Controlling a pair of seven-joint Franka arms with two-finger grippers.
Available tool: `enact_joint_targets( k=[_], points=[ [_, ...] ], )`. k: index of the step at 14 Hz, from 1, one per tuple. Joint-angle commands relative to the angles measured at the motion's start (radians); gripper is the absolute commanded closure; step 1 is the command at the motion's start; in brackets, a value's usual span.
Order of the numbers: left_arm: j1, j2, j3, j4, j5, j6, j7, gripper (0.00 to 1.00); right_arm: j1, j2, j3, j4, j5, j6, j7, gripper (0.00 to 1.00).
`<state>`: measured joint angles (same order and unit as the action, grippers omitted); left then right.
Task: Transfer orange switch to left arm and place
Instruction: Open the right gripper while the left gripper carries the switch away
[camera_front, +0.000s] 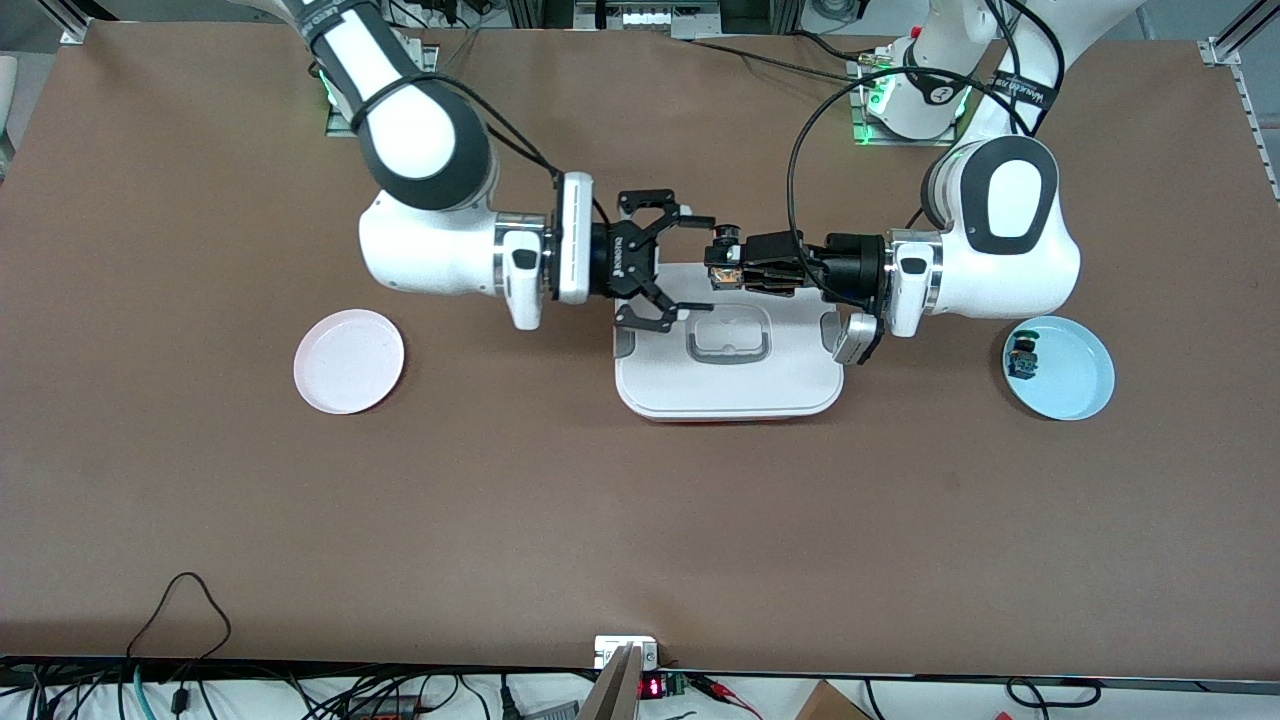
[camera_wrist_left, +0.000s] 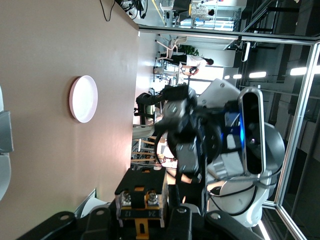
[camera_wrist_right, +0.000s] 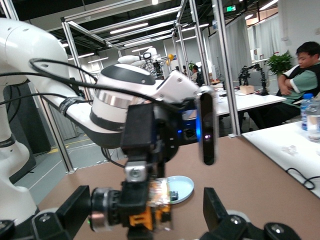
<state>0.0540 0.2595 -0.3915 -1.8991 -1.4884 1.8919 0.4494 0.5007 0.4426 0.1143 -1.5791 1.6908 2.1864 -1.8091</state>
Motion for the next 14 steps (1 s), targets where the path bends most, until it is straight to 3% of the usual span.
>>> enact_joint_targets(
  k=[1,4,6,9,14],
  points=[
    [0.020,-0.022,0.000,0.014,0.071,-0.011,0.008,0.99,-0.092,-0.065,0.002,-0.085,0.004,-0.101,-0.003,0.00],
    [0.049,-0.019,0.002,0.038,0.188,-0.055,0.008,1.00,-0.189,-0.084,-0.007,-0.116,-0.075,-0.220,-0.003,0.00],
    [0.075,-0.005,0.002,0.092,0.398,-0.137,0.008,1.00,-0.205,-0.087,-0.045,-0.119,-0.111,-0.288,0.005,0.00],
    [0.078,-0.002,0.002,0.161,0.756,-0.143,0.008,1.00,-0.206,-0.093,-0.091,-0.144,-0.121,-0.358,0.048,0.00],
    [0.109,-0.003,0.000,0.204,1.200,-0.200,0.025,1.00,-0.218,-0.131,-0.105,-0.133,-0.345,-0.373,0.512,0.00]
  ],
)
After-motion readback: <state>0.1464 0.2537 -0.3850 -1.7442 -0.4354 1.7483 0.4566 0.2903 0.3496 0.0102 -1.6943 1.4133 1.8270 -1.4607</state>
